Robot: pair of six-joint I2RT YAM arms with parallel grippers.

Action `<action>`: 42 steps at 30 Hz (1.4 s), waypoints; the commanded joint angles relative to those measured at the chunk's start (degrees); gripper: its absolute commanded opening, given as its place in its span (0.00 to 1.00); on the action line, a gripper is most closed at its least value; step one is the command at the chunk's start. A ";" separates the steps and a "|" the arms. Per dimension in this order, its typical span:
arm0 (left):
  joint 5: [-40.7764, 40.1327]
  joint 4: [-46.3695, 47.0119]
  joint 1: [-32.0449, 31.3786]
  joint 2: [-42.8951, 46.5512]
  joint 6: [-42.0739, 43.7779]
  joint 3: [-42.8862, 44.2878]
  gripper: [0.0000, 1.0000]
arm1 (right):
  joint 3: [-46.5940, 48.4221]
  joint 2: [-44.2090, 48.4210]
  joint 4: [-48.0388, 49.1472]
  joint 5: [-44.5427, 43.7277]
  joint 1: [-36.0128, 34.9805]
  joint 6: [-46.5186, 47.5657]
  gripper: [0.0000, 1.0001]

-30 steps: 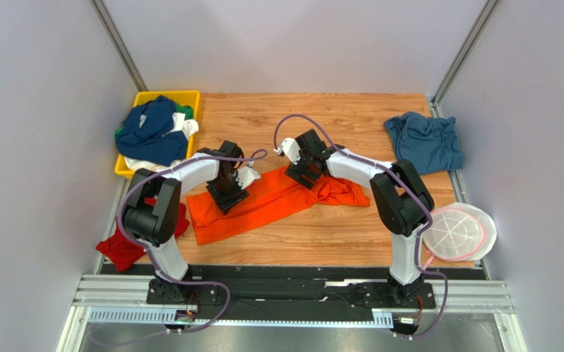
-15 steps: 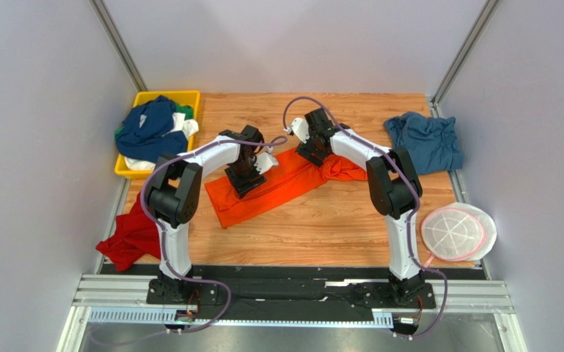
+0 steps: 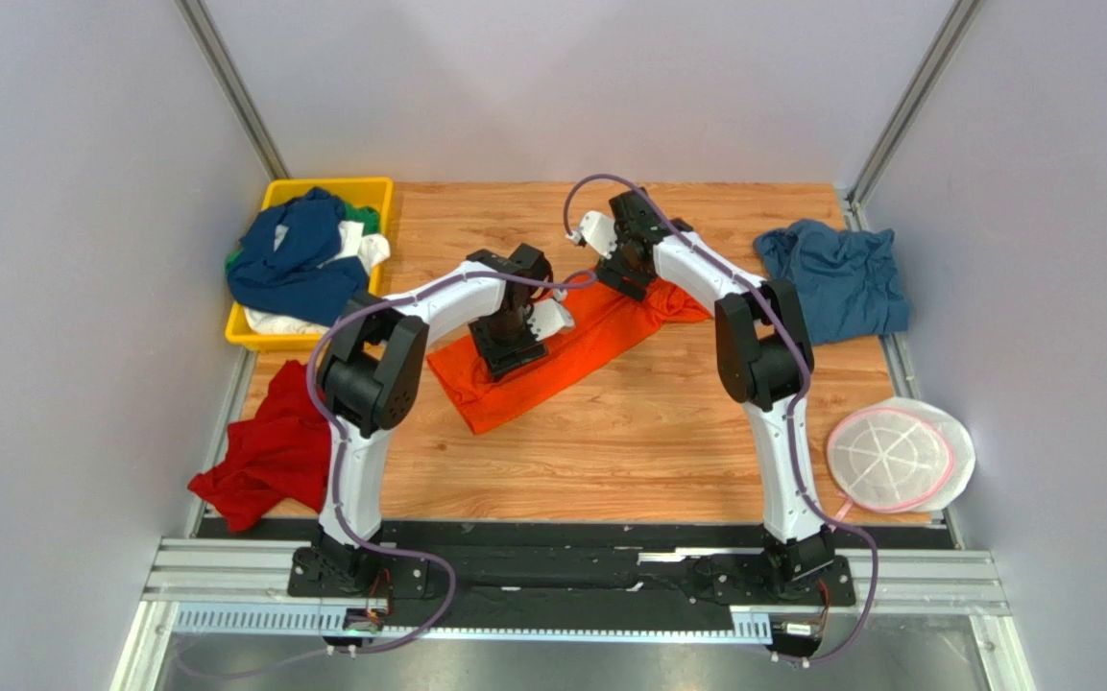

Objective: Fold and stack the t-shirts
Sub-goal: Rotate the tshirt 80 degrees

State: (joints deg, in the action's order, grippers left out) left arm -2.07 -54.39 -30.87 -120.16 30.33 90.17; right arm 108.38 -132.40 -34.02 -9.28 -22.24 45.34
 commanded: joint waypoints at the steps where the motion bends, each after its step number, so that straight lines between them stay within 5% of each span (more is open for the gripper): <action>1: 0.04 -2.39 -2.35 -1.48 -0.44 2.64 0.66 | 1.75 -1.72 -1.66 -1.01 0.71 4.13 0.80; 13: 0.40 -2.83 -7.01 -0.96 -1.67 3.00 0.66 | -3.52 2.41 0.45 3.56 0.27 9.41 0.80; 31: -1.10 -0.72 -16.58 3.61 -1.23 -7.81 0.66 | -20.74 13.31 3.52 7.17 -4.48 10.82 0.80; 42: -1.71 -1.42 -21.33 5.11 -0.45 -8.52 0.66 | -14.69 7.52 4.84 4.10 -4.31 12.31 0.80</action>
State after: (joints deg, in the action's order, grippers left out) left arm -5.28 -56.47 -50.28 -115.98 29.93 81.78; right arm 90.45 -121.30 -30.39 -5.04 -26.46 56.66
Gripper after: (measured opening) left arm 0.658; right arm 0.797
